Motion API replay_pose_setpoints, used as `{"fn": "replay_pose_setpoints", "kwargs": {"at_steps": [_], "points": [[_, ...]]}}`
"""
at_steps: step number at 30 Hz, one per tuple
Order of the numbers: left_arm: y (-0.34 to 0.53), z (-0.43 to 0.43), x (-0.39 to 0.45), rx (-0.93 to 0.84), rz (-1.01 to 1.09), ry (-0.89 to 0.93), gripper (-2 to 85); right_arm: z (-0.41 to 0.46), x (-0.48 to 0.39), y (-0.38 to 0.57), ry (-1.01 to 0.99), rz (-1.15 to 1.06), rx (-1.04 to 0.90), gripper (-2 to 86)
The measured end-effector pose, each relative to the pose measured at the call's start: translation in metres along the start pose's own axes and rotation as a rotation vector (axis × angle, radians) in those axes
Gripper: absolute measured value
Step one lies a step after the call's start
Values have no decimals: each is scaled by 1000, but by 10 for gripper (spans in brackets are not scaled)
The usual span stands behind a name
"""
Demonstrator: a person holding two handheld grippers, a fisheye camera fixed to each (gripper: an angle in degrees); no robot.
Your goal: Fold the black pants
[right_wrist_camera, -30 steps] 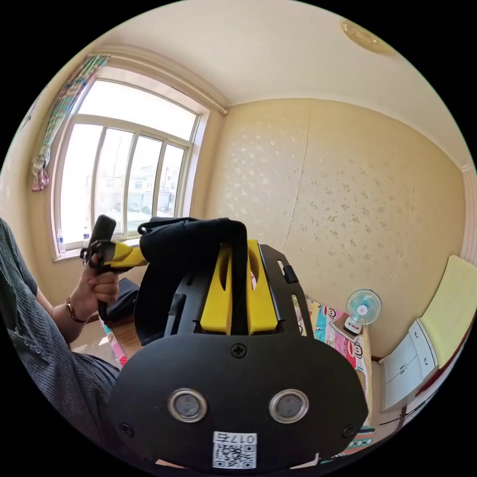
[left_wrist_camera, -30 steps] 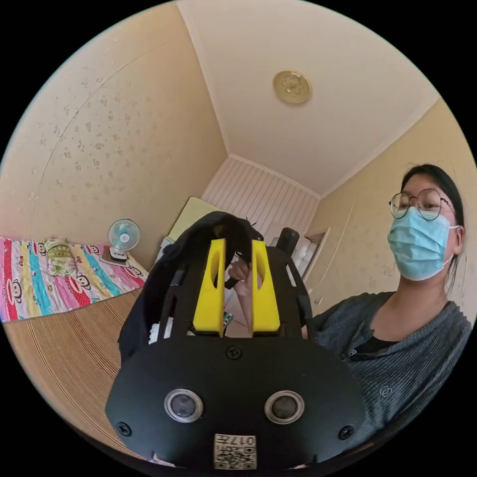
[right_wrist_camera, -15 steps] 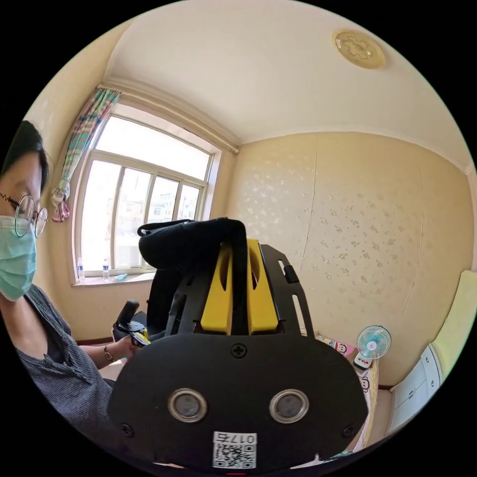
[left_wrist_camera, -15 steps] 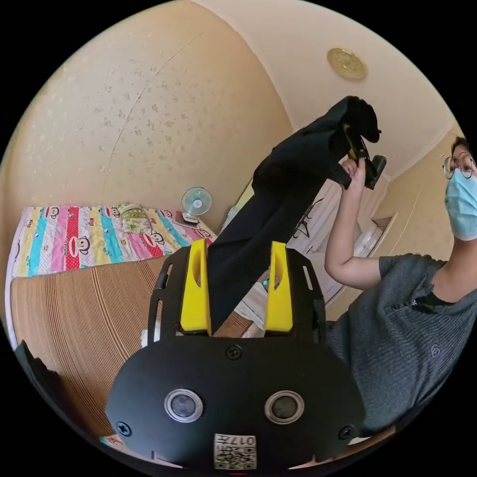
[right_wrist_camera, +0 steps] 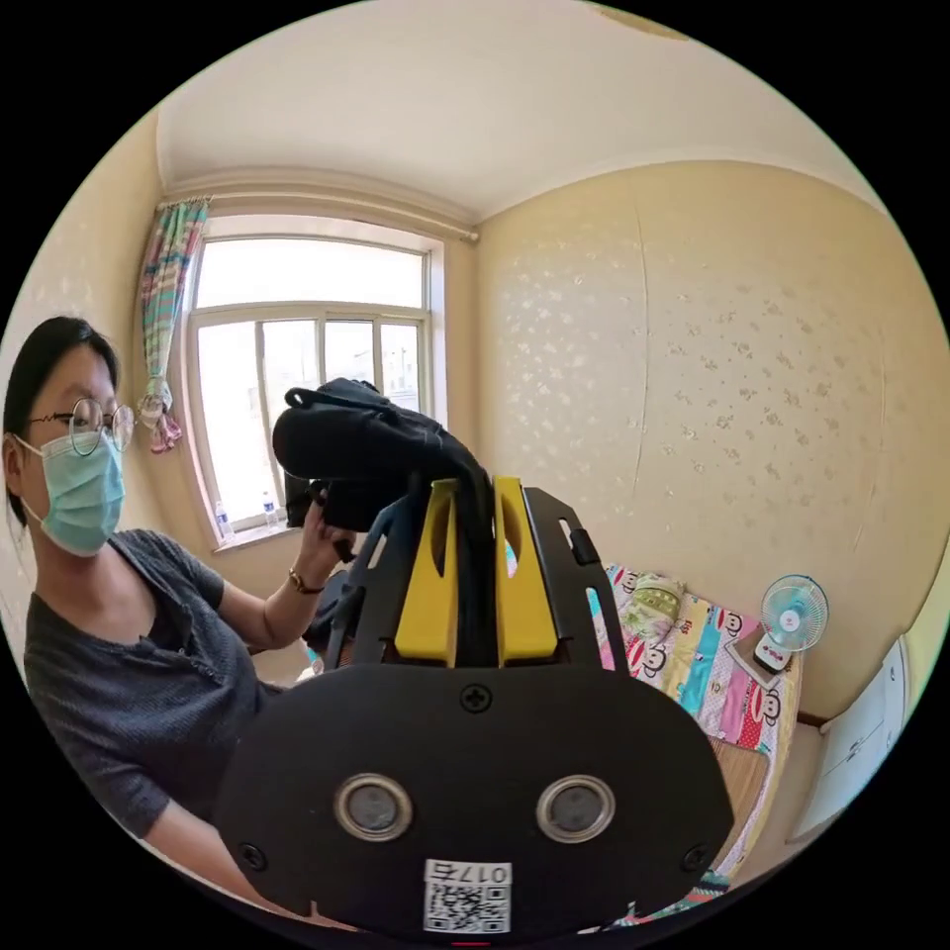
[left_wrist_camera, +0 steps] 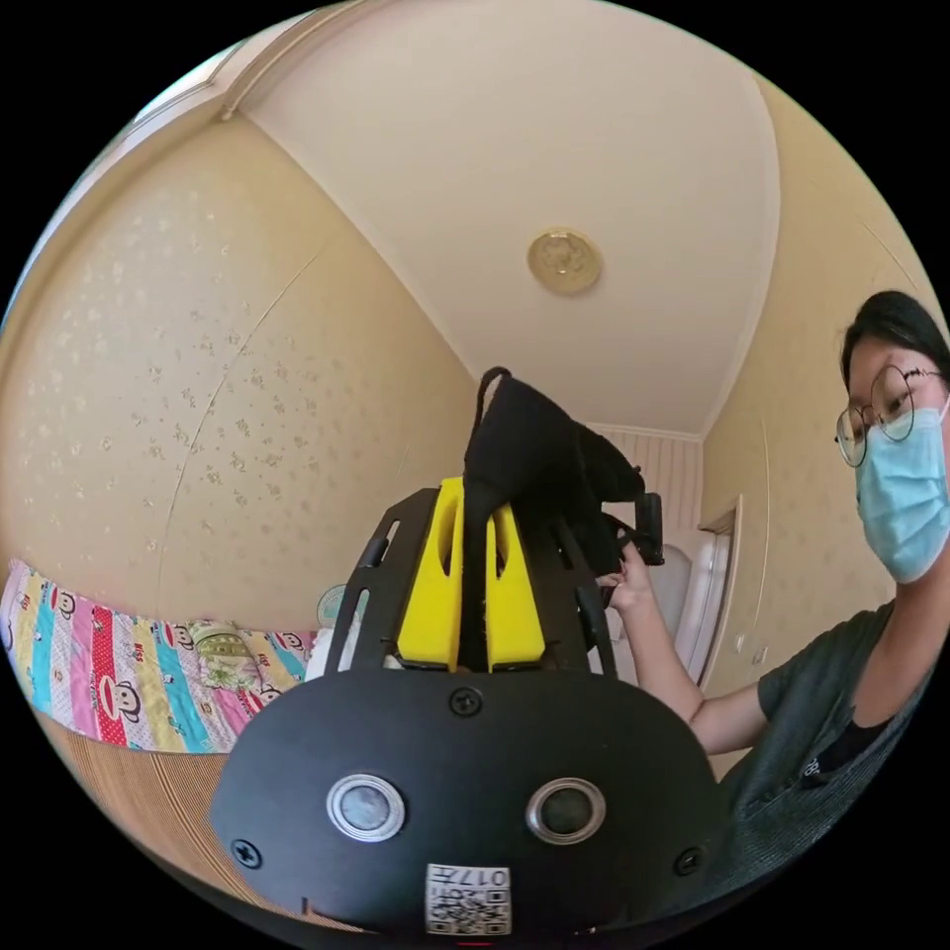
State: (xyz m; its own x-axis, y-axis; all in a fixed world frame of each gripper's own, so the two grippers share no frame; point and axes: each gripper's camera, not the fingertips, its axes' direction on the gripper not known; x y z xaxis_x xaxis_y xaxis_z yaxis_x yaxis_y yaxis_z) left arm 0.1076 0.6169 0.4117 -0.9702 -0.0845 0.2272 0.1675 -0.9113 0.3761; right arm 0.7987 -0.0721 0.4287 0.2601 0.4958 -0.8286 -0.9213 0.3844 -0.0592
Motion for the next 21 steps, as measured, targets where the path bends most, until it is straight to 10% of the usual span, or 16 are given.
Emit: {"fn": "replay_pose_setpoints", "kwargs": {"at_steps": [11, 21], "points": [[-34, -20, 60, 28, 81, -109, -7, -86, 80, 161, -409, 91, 362, 25], [-173, -60, 77, 47, 162, -154, -2, -124, 120, 55, -239, 139, 234, 23]]}}
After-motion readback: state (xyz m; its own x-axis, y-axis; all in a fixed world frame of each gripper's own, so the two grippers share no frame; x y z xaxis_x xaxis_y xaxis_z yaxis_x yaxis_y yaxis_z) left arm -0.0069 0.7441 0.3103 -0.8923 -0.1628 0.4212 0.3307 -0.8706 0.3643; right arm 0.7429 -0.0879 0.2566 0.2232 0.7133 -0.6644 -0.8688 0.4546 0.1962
